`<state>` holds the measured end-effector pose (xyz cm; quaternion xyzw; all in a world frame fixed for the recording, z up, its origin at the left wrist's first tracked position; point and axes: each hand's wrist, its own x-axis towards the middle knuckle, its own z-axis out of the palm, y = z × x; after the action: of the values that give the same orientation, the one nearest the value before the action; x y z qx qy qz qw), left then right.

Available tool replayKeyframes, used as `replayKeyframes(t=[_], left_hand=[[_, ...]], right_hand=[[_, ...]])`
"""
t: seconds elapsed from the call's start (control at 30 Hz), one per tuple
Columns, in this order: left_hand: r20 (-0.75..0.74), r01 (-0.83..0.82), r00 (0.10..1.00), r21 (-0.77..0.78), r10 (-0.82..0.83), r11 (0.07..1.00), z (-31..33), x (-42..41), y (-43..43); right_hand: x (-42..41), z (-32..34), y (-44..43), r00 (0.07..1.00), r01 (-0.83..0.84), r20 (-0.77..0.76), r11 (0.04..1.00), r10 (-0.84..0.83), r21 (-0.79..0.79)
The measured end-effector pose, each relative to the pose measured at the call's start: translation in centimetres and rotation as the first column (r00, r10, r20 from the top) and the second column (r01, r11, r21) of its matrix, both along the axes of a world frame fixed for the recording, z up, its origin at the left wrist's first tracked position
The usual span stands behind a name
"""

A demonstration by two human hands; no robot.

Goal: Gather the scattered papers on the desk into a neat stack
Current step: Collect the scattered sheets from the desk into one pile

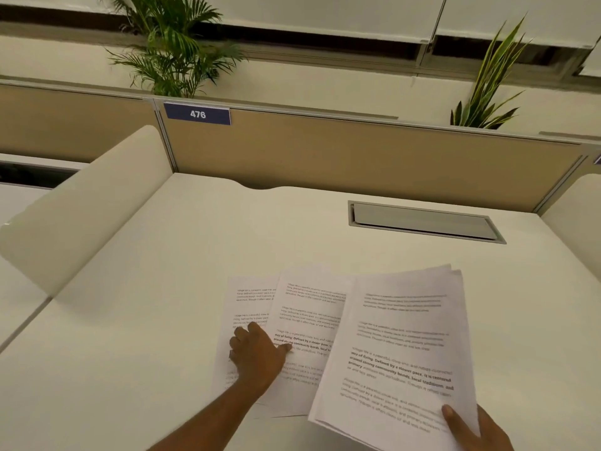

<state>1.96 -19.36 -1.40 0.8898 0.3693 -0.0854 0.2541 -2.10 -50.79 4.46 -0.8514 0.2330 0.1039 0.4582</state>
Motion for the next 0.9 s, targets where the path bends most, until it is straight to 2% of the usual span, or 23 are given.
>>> replayKeyframes(t=[0.1,0.17,0.23,0.33,0.53,0.6,0.73,0.9], left_hand=[[-0.069,-0.02,0.997,0.02,0.022,1.0,-0.1,0.8,-0.4],[-0.049,-0.065,0.997,-0.089,0.06,0.994,-0.1,1.3,-0.5],[0.022,-0.073,0.997,-0.236,0.08,0.969,-0.3,1.5,-0.2],[0.152,0.015,0.987,-0.396,0.049,0.918,-0.3,1.4,0.7],[0.357,0.166,0.933,-0.53,0.042,0.832,1.9,0.6,3.7],[0.367,0.177,0.927,-0.603,0.074,0.778,2.9,-0.4,4.1],[0.359,0.196,0.918,-0.777,0.166,0.598,4.3,-2.3,2.5],[0.375,0.251,0.894,-0.873,0.246,0.418,5.1,-3.2,-0.2]], right_hand=[[-0.1,-0.2,-0.3,0.999,0.031,0.016,0.999,-0.031,0.008],[-0.2,-0.5,-0.3,0.999,0.041,0.022,0.999,-0.042,0.016],[-0.3,-0.8,-0.3,0.999,0.044,0.027,0.999,-0.045,0.026],[-0.6,-1.0,-0.1,0.997,0.054,0.045,0.998,-0.055,0.039],[-0.5,-0.7,0.1,0.999,0.048,0.013,0.994,-0.049,0.096],[-0.3,-0.6,0.5,1.0,0.016,0.011,0.99,-0.018,0.138],[0.0,-0.1,2.2,0.999,-0.044,0.04,0.972,0.035,0.232],[0.7,-0.3,3.3,0.994,-0.104,0.069,0.955,0.088,0.277]])
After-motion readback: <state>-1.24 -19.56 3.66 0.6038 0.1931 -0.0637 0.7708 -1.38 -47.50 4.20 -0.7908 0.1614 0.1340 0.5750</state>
